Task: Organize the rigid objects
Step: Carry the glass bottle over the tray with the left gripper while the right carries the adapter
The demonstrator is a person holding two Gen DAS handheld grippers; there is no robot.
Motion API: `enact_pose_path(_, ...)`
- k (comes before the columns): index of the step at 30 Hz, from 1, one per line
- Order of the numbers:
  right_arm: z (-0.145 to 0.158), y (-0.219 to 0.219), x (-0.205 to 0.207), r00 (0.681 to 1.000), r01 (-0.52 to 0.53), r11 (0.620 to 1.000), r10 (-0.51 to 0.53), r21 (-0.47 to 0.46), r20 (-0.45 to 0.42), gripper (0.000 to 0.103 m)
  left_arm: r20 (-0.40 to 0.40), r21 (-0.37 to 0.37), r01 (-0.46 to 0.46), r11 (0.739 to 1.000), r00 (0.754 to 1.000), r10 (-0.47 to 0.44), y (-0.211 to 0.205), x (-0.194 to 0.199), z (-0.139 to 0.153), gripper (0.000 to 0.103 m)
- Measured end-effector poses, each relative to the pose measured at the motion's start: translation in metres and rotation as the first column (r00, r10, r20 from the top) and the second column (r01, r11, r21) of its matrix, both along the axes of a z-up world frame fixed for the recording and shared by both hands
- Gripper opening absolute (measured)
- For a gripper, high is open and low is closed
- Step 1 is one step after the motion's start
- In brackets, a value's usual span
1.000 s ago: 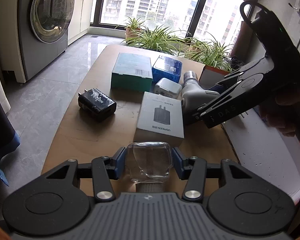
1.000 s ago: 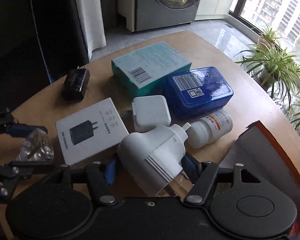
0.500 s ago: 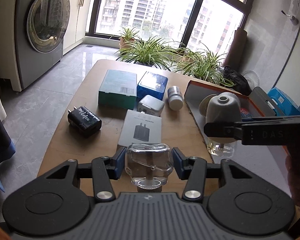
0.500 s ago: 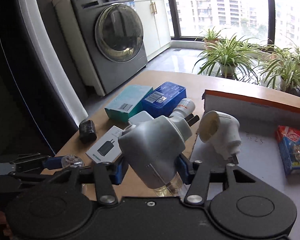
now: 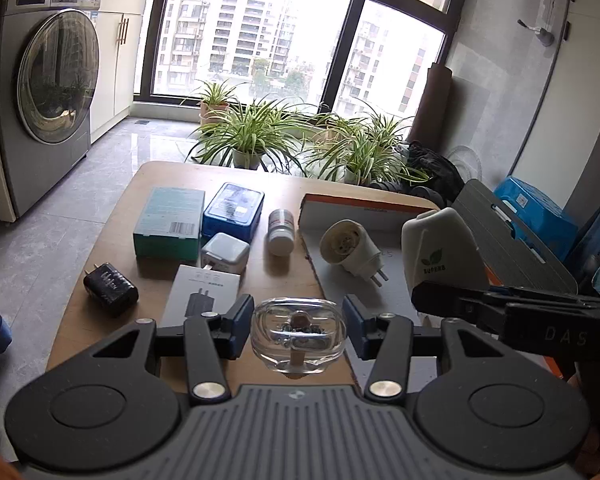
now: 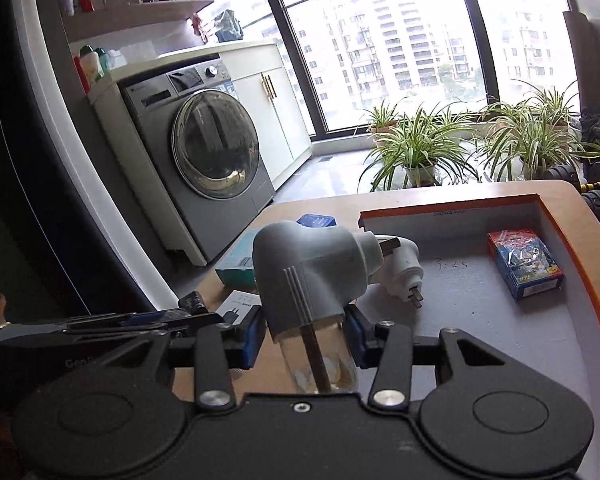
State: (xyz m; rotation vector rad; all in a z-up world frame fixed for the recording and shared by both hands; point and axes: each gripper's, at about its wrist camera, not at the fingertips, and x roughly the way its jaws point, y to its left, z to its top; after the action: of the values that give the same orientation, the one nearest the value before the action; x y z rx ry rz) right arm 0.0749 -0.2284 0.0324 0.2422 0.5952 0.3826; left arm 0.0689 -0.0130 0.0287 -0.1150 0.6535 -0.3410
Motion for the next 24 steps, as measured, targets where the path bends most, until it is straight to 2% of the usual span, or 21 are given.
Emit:
enact_pose_path(4,0.004,-0.016,-0.013,0.998,0.052,0.998,-0.053,0.024,0.019,0.052,0.021,0.002,0.025,1.000,0.999,-0.025,-0.011,-0.001,0.005,0.050)
enact_pose_path(14,0.020,-0.045,-0.039,0.984,0.157,0.988,-0.156,-0.002,0.080,0.052,0.059,0.032,0.073,0.997,0.995,-0.075,-0.047,0.002,0.023,0.050)
enact_pose_path(24,0.028,-0.069,-0.054,0.962,0.256,0.967,-0.254,-0.010,0.100,0.052,0.053,0.059,0.089,0.994,0.994,-0.092,-0.091,0.005,0.034,0.050)
